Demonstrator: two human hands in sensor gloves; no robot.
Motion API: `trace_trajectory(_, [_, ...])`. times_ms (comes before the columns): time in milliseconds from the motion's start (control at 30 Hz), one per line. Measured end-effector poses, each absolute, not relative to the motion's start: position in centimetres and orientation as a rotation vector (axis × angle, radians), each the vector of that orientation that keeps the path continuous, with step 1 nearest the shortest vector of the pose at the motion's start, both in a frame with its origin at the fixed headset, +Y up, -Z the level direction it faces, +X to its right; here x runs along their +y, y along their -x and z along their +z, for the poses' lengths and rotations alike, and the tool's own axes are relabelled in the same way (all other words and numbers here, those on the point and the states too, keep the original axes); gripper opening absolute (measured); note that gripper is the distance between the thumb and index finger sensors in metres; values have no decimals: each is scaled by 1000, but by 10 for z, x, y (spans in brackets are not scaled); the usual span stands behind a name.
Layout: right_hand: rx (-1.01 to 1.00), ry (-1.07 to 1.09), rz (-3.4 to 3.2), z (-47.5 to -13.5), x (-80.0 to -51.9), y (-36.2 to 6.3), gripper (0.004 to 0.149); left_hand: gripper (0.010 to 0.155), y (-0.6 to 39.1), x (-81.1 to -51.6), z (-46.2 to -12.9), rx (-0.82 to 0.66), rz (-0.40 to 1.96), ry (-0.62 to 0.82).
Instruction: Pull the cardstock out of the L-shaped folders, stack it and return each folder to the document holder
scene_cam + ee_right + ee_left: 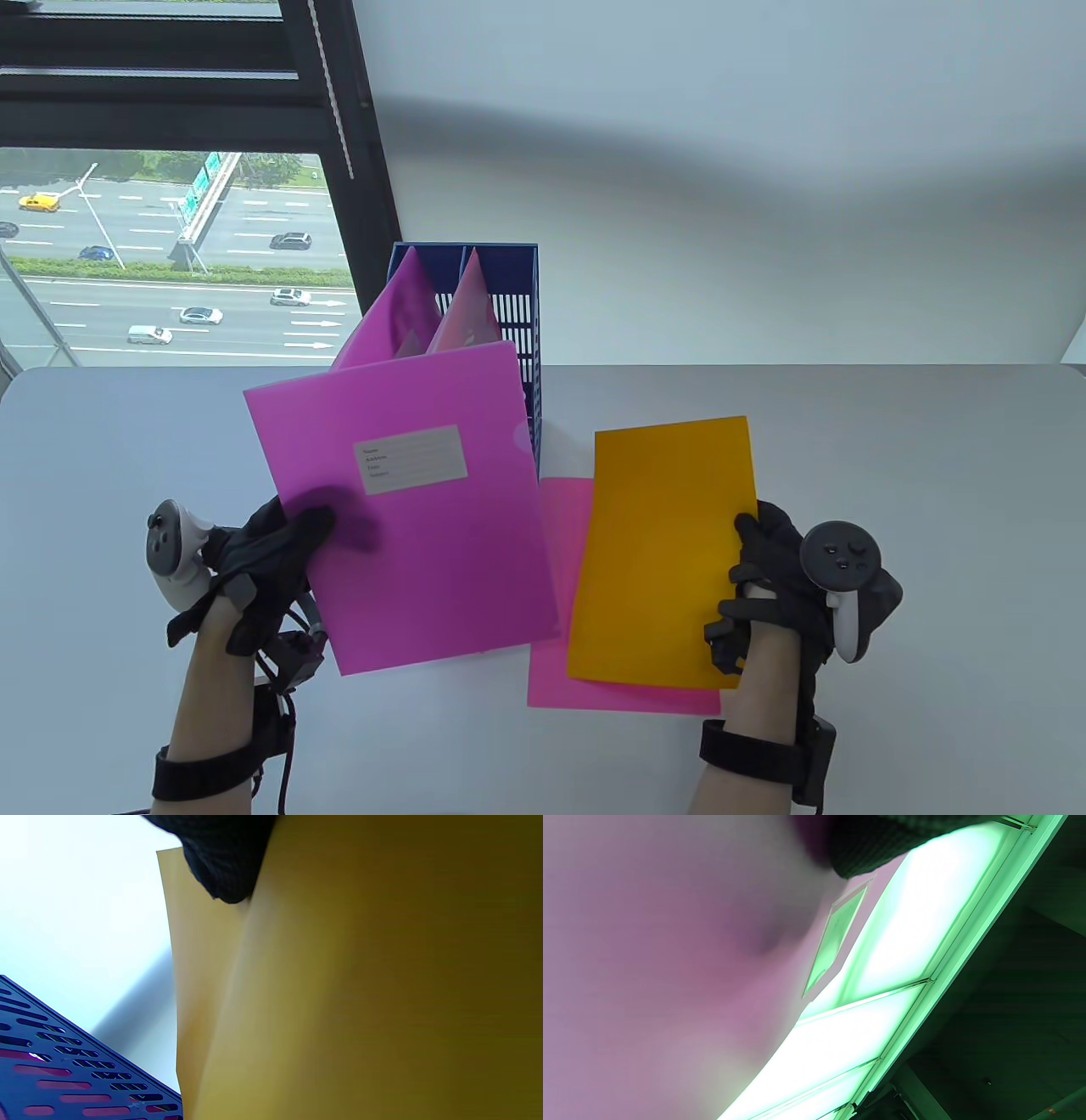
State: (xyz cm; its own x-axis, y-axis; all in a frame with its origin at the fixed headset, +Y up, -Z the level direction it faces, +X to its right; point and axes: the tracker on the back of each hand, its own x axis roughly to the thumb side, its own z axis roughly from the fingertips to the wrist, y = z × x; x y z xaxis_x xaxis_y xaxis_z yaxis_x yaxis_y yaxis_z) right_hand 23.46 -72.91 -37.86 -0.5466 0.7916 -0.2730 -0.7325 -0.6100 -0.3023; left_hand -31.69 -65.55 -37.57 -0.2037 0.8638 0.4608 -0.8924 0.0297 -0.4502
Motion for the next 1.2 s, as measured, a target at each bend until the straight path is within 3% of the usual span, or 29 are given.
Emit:
trace_trajectory(133, [-108, 565, 2306, -388, -748, -221, 50, 47, 317, -655, -376, -784, 1594, -49])
trace_trajectory(433, [121, 733, 2578, -401, -770, -188, 88, 47, 317, -655, -376, -777, 1591, -46])
trace_trajectory(733, [108, 755, 2625, -402, -771, -183, 83, 47, 316, -656, -376, -777, 1585, -41])
trace_trajectory(933, [-75, 629, 2542, -397, -733, -177, 80, 47, 315, -657, -377, -779, 1580, -37])
trace_trajectory(1200, [-258, 208, 2256, -378, -663, -147, 67, 47, 314, -657, -377, -783, 1576, -33])
